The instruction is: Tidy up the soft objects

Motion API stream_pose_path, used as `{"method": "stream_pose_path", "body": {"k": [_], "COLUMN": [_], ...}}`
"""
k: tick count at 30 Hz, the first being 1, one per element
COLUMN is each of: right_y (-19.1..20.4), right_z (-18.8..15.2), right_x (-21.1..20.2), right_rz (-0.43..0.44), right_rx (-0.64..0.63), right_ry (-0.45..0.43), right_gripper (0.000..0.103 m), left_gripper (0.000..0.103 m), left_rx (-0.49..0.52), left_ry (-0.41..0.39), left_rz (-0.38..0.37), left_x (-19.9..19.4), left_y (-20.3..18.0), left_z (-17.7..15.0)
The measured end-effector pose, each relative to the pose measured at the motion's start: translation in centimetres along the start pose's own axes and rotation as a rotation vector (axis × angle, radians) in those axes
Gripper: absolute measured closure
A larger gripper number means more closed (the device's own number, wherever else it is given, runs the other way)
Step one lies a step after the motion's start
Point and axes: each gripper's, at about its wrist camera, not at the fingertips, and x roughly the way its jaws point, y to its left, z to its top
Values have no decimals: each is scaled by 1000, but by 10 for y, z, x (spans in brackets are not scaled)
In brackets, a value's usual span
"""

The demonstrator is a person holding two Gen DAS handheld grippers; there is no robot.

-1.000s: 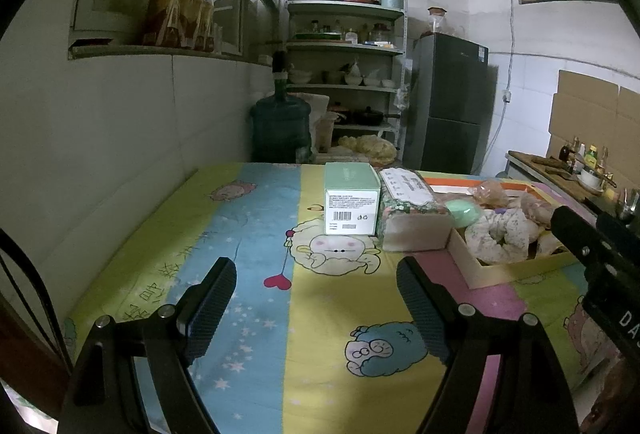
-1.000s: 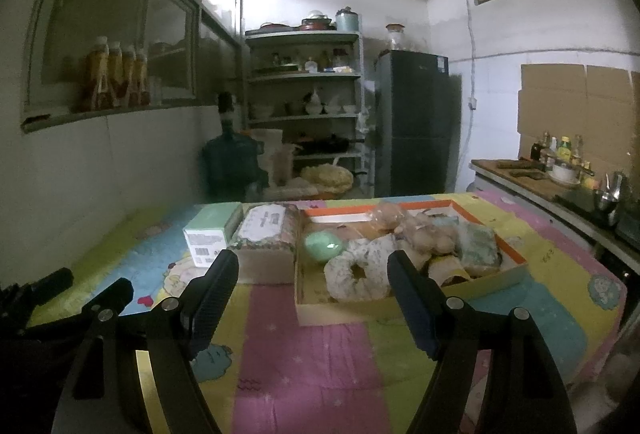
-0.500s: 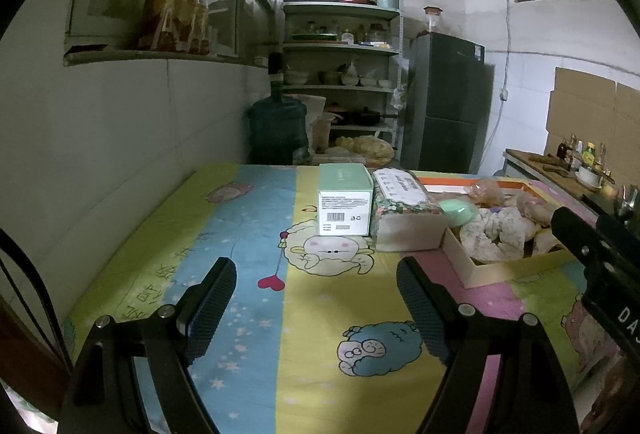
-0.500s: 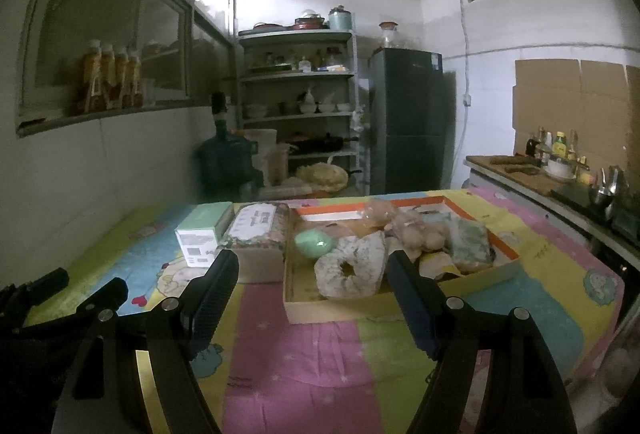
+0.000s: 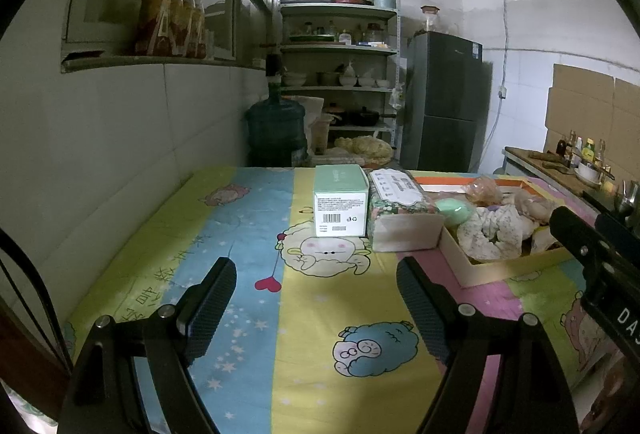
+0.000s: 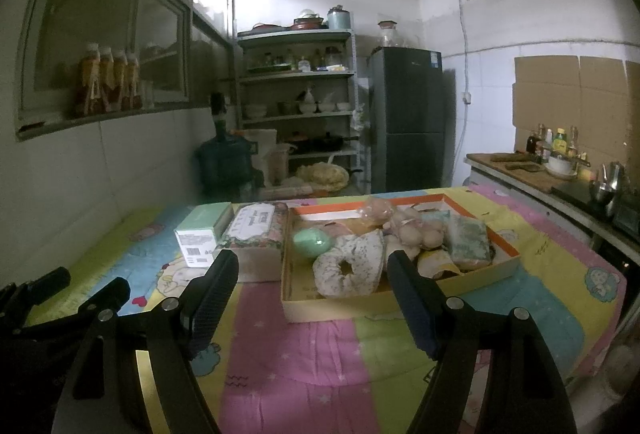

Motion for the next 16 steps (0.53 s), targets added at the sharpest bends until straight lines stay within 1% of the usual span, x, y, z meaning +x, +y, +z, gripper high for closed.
{"method": "stream_pose_path", "body": {"k": [16], "right_y": [-1], "right_z": [-1], "right_x": [0], "right_rz": [0], "right_rx": [2], "right_ry": [0], "right_gripper": [25], "left_gripper": [20], "left_rx": [-3], "left_ry": [-8], "left_rz": [3], "left_x": [-2], "left_y": [-2], "left_z": [2]}}
